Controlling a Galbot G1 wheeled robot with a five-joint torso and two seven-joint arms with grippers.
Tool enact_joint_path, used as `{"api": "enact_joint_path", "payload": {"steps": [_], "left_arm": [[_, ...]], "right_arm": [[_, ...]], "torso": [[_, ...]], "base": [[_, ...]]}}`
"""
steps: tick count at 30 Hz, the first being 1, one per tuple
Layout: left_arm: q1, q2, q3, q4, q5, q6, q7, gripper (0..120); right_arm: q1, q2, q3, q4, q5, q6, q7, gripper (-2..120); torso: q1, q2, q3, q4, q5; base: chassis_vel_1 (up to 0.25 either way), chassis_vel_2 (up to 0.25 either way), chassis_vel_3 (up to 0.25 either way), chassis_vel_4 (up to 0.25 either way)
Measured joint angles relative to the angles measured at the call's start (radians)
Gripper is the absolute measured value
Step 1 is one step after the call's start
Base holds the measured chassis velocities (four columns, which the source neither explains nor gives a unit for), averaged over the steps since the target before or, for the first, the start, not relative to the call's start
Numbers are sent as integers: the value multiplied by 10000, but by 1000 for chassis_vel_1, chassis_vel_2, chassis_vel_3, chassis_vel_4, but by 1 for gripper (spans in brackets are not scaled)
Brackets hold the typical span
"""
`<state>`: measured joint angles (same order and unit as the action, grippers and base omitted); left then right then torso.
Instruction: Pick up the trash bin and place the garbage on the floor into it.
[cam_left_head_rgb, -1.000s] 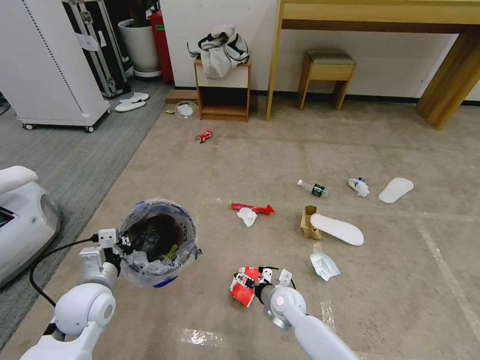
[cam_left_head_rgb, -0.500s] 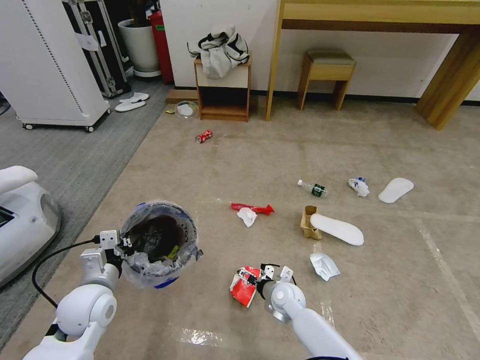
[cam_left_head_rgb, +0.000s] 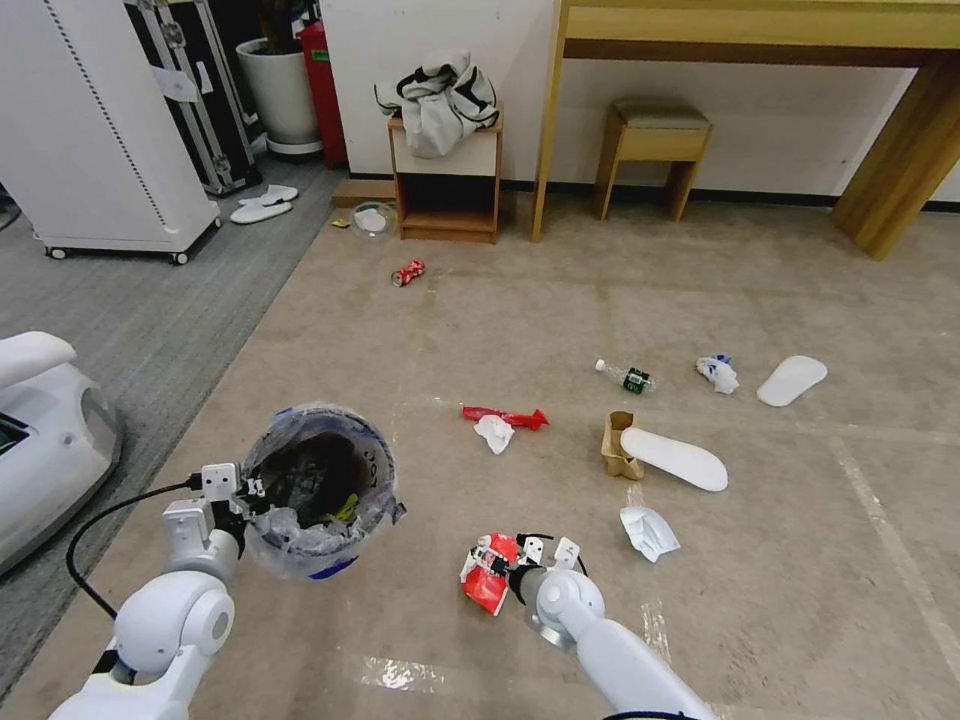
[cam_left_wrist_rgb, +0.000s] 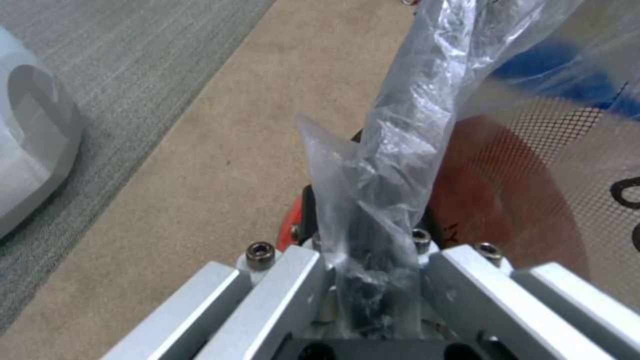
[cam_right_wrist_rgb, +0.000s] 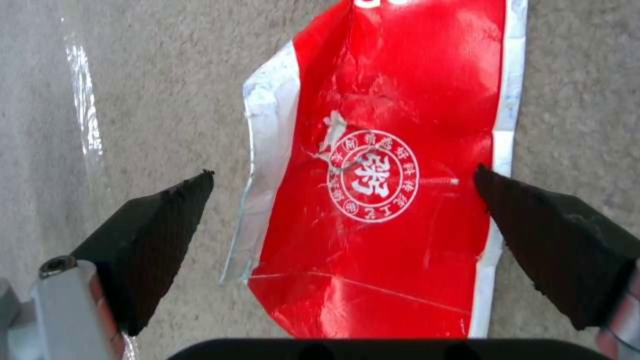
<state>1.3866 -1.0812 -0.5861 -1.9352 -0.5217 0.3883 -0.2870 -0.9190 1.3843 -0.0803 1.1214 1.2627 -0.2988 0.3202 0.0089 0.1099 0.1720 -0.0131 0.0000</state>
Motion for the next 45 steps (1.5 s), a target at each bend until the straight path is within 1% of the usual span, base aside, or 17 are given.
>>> {"api": "enact_joint_path", "payload": {"steps": [13, 19, 23, 25, 26, 28, 29, 31, 32, 34, 36, 37, 39, 40, 42, 44, 45], "left_arm": [[81, -130, 25, 31, 116, -67, 50, 1], [100, -175, 21, 40, 145, -91, 66, 1], [122, -194, 19, 40, 162, -107, 70, 1], [165, -219, 8, 34, 178, -112, 74, 1], [165, -219, 8, 34, 178, -112, 74, 1], [200, -229, -3, 12, 196, -121, 74, 1], [200, -229, -3, 12, 196, -121, 74, 1], [211, -236, -3, 0, 207, -124, 80, 1], [211, -236, -3, 0, 207, -124, 80, 1], [208, -244, -4, -6, 213, -128, 80, 1], [207, -267, -3, -18, 235, -129, 79, 1], [207, -267, -3, -18, 235, -129, 79, 1], [218, -290, -1, -45, 243, -128, 80, 1], [218, -290, -1, -45, 243, -128, 80, 1], [240, -296, -2, -64, 256, -128, 78, 1], [246, -298, -1, -65, 259, -129, 76, 1], [268, -330, -1, -70, 274, -129, 70, 1]], "right_arm": [[137, 65, 24, -335, -179, 9, -84, 100], [150, 96, 29, -436, -251, -15, -78, 90], [175, 128, 42, -518, -303, -31, -56, 79], [178, 144, 47, -554, -329, -32, 6, 70], [178, 144, 47, -554, -329, -32, 6, 70], [175, 141, 57, -597, -343, -32, 52, 61], [175, 141, 57, -597, -343, -32, 52, 61], [159, 136, 58, -628, -358, -31, 53, 51], [159, 136, 58, -628, -358, -31, 53, 51], [149, 133, 60, -642, -365, -30, 57, 42], [133, 118, 60, -656, -371, -29, 82, 30], [133, 118, 60, -656, -371, -29, 82, 30], [126, 110, 55, -663, -372, -29, 91, 20], [126, 110, 55, -663, -372, -29, 91, 20], [110, 108, 41, -649, -368, -30, 99, 11], [105, 105, 39, -645, -367, -31, 100, 10], [74, 91, 33, -596, -369, -38, 107, 0]], "torso": [[-1, 3, -2, 1, 1], [-2, 5, -3, -5, -5], [-3, 7, -3, -8, -7], [-2, 5, -3, -7, -9], [-2, 5, -3, -7, -9], [-2, 1, -1, -7, -9], [-2, 1, -1, -7, -9], [-1, 0, 1, -6, -8], [-1, 0, 1, -6, -8], [0, -2, 2, -5, -7], [3, -5, 5, -2, -3], [3, -5, 5, -2, -3], [5, -8, 6, 2, 6], [5, -8, 6, 2, 6], [6, -9, 7, 8, 15], [6, -9, 8, 8, 15], [6, -9, 7, 10, 9]], "base": [[0, 0, 0, 0], [0, 0, 0, 0], [0, 0, 0, 0], [0, 0, 0, 0], [0, 0, 0, 0], [0, 0, 0, 0], [0, 0, 0, 0], [0, 0, 0, 0], [0, 0, 0, 0], [0, 0, 0, 0], [0, 0, 0, 0], [0, 0, 0, 0], [0, 0, 0, 0], [0, 0, 0, 0], [0, 0, 0, 0], [0, 0, 0, 0], [0, 0, 0, 0]]}}
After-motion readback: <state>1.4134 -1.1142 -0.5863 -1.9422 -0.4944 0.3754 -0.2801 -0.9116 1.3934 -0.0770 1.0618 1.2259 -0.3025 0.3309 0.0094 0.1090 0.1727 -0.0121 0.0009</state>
